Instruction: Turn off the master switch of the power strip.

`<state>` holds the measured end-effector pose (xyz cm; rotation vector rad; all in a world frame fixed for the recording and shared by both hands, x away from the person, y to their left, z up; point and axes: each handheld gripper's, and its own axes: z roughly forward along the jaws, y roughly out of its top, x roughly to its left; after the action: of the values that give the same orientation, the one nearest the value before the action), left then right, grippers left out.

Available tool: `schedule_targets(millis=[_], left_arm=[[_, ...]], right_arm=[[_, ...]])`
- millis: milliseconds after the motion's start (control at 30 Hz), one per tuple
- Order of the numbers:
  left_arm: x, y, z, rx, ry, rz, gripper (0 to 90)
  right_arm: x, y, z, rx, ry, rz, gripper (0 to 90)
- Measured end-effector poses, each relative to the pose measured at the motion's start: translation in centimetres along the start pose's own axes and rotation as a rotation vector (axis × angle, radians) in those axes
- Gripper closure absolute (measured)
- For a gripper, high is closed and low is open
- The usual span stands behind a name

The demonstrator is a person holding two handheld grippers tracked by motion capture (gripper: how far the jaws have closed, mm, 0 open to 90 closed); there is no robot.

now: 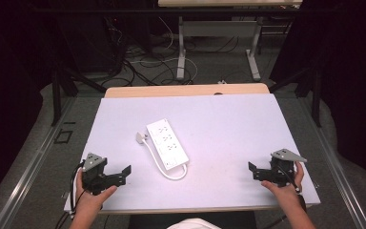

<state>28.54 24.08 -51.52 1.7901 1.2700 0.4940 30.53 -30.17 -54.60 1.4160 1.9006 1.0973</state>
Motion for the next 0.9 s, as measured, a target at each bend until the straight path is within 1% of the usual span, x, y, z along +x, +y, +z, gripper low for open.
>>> schedule_targets(millis=[33, 100, 167, 200, 233, 300, 367, 400, 467, 500, 733, 767, 833, 900], left_arm=[[-0.2, 0.1, 0.1, 0.005, -0.01, -0.002, 2.0], [-0.5, 0.3, 0.3, 0.008, -0.017, 0.01, 2.1], [-0.9, 0.6, 0.6, 0.011, -0.021, 0.021, 2.1], [-1.1, 0.7, 0.7, 0.016, -0.027, 0.021, 2.1], [-1.2, 0.8, 0.8, 0.017, -0.033, 0.023, 2.1], [-1.6, 1.1, 1.0, 0.019, -0.037, 0.043, 2.1], [-1.9, 1.4, 1.1, 0.018, -0.041, 0.05, 2.1], [-2.2, 1.5, 1.2, 0.019, -0.044, 0.046, 2.1], [-2.4, 1.9, 1.3, 0.016, -0.053, 0.052, 2.1], [-2.7, 2.0, 1.4, 0.012, -0.061, 0.041, 2.1], [-3.5, 3.1, 1.7, 0.006, -0.092, 0.053, 2.1], [-3.8, 3.3, 1.7, 0.004, -0.097, 0.054, 2.4], [-3.9, 3.4, 1.8, -0.001, -0.095, 0.062, 2.9], [-4.1, 3.7, 1.8, -0.001, -0.104, 0.061, 3.3]], right_arm=[[0.0, 0.0, 0.0, 0.0, -0.001, 0.002, 0.0], [0.0, 0.0, 0.0, -0.005, -0.002, 0.002, 0.1], [0.0, 0.0, 0.0, 0.001, 0.003, 0.001, 0.1], [0.1, -0.1, 0.1, -0.006, -0.006, 0.003, 0.2], [0.1, -0.1, 0.1, -0.002, -0.003, 0.005, 0.3], [0.1, -0.1, 0.1, 0.005, 0.003, 0.002, 0.4], [0.0, -0.1, 0.1, 0.002, 0.004, -0.003, 0.5], [0.0, -0.1, 0.1, 0.001, 0.005, -0.002, 0.6], [0.0, -0.1, 0.1, 0.002, 0.003, -0.004, 0.9], [0.0, -0.1, 0.2, -0.001, -0.005, -0.006, 1.3], [0.0, -0.1, 0.1, 0.006, 0.0, -0.014, 2.0], [-0.1, -0.2, 0.2, 0.007, -0.001, -0.016, 2.3], [-0.1, -0.2, 0.2, 0.007, -0.001, -0.013, 2.4], [0.0, -0.2, 0.2, 0.001, -0.01, -0.009, 2.9]])
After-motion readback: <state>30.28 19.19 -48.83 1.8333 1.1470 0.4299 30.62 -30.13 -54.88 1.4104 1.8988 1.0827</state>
